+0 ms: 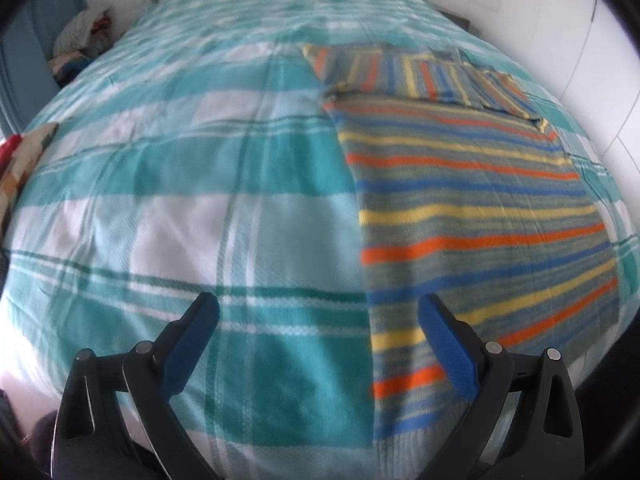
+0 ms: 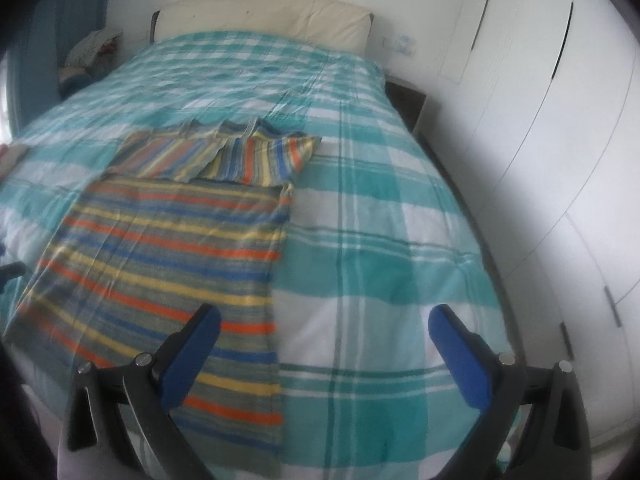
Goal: Fold small clothes
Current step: 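Move both grippers to the sweater hem and grasp it, then lift the hem with both grippers and fold it up toward the collar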
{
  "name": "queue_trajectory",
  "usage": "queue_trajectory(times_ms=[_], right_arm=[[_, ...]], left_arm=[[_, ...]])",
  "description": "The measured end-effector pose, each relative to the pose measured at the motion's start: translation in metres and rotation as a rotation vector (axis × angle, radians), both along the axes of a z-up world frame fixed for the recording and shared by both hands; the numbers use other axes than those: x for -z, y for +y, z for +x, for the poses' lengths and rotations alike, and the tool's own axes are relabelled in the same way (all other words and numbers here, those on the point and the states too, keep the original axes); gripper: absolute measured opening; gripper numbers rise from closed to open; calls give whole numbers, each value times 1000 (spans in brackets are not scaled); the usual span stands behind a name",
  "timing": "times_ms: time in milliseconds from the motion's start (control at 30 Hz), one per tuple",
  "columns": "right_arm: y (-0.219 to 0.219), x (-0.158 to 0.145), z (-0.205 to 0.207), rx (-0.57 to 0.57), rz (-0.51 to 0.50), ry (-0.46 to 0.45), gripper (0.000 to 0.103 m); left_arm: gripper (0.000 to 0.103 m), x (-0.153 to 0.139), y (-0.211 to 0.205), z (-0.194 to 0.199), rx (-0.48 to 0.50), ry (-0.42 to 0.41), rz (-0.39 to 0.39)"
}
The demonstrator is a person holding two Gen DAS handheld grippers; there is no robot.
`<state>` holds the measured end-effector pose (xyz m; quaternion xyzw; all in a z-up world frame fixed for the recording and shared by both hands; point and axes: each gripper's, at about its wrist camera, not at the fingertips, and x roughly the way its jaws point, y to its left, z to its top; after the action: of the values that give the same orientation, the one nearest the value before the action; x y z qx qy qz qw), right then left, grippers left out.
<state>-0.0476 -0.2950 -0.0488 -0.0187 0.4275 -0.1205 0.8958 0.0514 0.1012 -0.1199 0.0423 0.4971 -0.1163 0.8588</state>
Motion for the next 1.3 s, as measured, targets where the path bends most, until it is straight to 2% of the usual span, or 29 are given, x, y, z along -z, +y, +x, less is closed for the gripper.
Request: queue_trajectory(times_ms=[133, 267, 333, 433, 467, 500, 533, 567, 600, 767, 867, 967, 1067, 1200, 1300], right_arm=[[-14, 37, -17, -62, 224, 106, 102], [-16, 65, -30, -99, 403, 173, 101], [-13, 77, -30, -122, 453, 206, 96], [-4, 95, -24, -163, 488, 248, 75], [-1, 103, -22, -174, 500, 268, 66], [2, 110, -19, -178, 497, 290, 59], [4, 114, -18, -179, 479, 306, 38], [4, 115, -17, -184, 484, 312, 14], [2, 112, -17, -190, 521, 310, 6], [-17, 81, -9, -187, 658, 183, 6], [-30, 63, 15, -190, 729, 81, 6], [-43, 49, 59, -181, 725, -7, 6], [-62, 41, 113, -150, 741, -67, 6], [-98, 35, 184, -99, 782, -116, 6], [-114, 32, 236, -87, 779, -120, 6]], left_arm=[[100, 21, -4, -14, 62, 95, -76], [98, 20, -11, -35, 111, 85, -81], [88, 18, -15, -44, 133, 97, -95], [63, 16, -24, -53, 169, 102, -66], [44, 17, -25, -54, 176, 108, -65], [14, 17, -24, -54, 176, 119, -75], [7, 17, -21, -52, 168, 141, -98], [7, 16, -18, -50, 155, 154, -123], [6, 14, -15, -48, 147, 163, -147], [5, -13, -2, -33, 142, 155, -284], [5, -32, 0, 3, 127, 129, -380], [5, -47, -7, 48, 115, 72, -402], [5, -52, -12, 105, 88, 60, -440], [5, -46, -18, 184, 22, 83, -483], [5, -37, -27, 235, -9, 106, -469]])
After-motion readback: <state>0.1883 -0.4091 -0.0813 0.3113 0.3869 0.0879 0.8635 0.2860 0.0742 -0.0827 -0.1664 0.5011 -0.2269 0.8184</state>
